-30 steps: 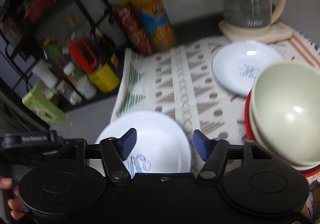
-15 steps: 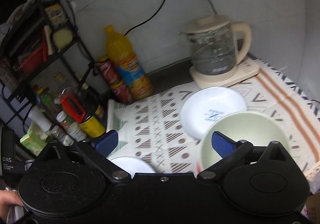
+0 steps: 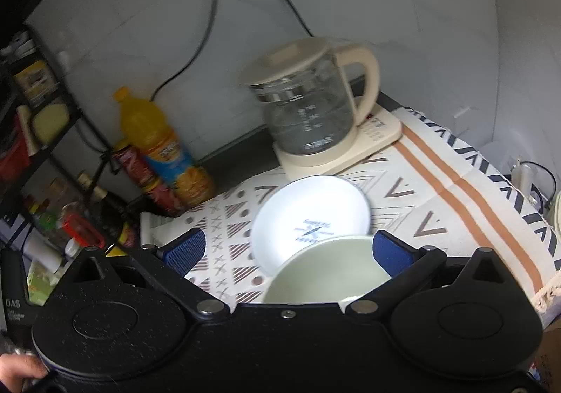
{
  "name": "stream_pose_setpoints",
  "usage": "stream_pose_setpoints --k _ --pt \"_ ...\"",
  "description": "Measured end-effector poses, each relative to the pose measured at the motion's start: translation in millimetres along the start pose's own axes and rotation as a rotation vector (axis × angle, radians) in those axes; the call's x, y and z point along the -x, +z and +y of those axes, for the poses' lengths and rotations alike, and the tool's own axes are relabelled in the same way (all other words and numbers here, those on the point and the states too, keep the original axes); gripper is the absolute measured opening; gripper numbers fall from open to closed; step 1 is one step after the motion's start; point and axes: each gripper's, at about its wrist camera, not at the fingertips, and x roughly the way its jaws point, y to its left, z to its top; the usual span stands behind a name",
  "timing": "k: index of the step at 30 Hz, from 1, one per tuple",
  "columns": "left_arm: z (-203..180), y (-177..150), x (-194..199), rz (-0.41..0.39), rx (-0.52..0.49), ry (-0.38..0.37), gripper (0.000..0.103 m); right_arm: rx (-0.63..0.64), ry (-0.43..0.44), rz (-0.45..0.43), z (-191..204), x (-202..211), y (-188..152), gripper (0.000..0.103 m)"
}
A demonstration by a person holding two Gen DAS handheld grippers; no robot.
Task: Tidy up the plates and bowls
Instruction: 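Move both tools to the small white 'BAKERY' plate beside the kettle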
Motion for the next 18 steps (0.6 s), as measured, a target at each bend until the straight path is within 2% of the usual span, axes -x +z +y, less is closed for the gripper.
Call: stream_pose_setpoints --k 5,12,18 --pt "-13 10 -23 0.023 0.035 0.001 0.078 -0.023 0.004 0.051 -23 -22 16 0.102" --pt "-26 26 -66 0.071 0.079 0.002 0.078 0.012 0.024 0.138 -43 -54 38 0.098" --pt "-34 36 -87 0.067 0.119 -0.001 0.078 0.034 0.063 0.210 -60 -86 55 0.092"
